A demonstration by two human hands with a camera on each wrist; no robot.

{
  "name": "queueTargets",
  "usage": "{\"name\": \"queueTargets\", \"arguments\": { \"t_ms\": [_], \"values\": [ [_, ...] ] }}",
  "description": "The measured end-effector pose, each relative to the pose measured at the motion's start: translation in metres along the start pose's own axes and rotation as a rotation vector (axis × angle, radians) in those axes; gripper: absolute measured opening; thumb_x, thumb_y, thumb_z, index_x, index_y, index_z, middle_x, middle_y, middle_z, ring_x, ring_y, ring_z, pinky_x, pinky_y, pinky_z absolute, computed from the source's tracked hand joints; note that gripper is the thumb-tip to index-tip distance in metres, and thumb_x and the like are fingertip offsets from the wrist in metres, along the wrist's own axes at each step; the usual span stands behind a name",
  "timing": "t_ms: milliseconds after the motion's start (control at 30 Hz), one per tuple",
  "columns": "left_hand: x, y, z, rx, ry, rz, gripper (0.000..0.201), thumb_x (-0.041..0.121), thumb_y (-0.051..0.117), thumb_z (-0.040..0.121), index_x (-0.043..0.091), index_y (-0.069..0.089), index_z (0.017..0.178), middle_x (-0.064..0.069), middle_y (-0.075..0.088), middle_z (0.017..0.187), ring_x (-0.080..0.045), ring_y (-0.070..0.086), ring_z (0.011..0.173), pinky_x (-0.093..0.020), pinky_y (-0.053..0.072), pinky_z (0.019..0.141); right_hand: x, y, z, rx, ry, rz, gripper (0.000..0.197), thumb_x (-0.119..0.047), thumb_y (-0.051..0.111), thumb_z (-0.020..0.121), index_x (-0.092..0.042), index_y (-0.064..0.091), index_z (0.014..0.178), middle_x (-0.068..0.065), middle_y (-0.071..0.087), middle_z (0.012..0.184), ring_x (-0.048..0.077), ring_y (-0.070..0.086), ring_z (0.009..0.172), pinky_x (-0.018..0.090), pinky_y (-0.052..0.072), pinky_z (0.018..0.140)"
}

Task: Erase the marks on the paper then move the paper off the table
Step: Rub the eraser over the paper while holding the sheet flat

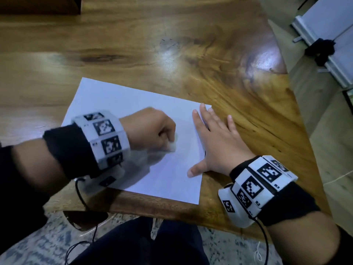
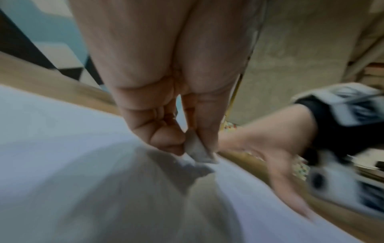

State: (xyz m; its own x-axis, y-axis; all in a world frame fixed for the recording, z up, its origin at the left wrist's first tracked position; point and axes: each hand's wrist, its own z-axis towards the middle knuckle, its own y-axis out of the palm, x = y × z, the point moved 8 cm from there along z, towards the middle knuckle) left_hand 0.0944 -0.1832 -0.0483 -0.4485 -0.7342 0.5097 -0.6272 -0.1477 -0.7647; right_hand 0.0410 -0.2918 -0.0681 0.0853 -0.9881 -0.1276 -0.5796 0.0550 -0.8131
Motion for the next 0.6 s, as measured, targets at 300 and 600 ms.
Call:
{"name": "queueTargets", "arguments": {
  "t_ms": [300, 600],
  "values": [
    [0.025, -0.01, 0.024, 0.194, 0.145, 0.185, 0.008, 0.012, 0.056, 0.082, 0.005, 0.061, 0.082, -0.009, 0.049, 0.082, -0.031, 0.055, 0.076, -0.033, 0.043, 0.069, 0.0, 0.003, 0.0, -0.06, 0.045, -0.027, 0.145, -0.072, 0.072, 0.052, -0.022, -0.029, 0.144, -0.004, -0.039, 0.149, 0.012, -0.031, 0.139, 0.056, -0.016, 0.111],
    [0.023, 0.001, 0.008, 0.089, 0.171, 0.139, 0.013, 0.018, 0.054, 0.081, 0.008, 0.062, 0.083, -0.011, 0.056, 0.083, -0.029, 0.052, 0.078, -0.028, 0.035, 0.069, -0.003, 0.003, 0.0, -0.081, 0.054, -0.042, 0.145, -0.072, 0.072, 0.053, -0.02, -0.029, 0.144, -0.002, -0.039, 0.149, 0.014, -0.031, 0.139, 0.058, -0.014, 0.111]
  ]
}}
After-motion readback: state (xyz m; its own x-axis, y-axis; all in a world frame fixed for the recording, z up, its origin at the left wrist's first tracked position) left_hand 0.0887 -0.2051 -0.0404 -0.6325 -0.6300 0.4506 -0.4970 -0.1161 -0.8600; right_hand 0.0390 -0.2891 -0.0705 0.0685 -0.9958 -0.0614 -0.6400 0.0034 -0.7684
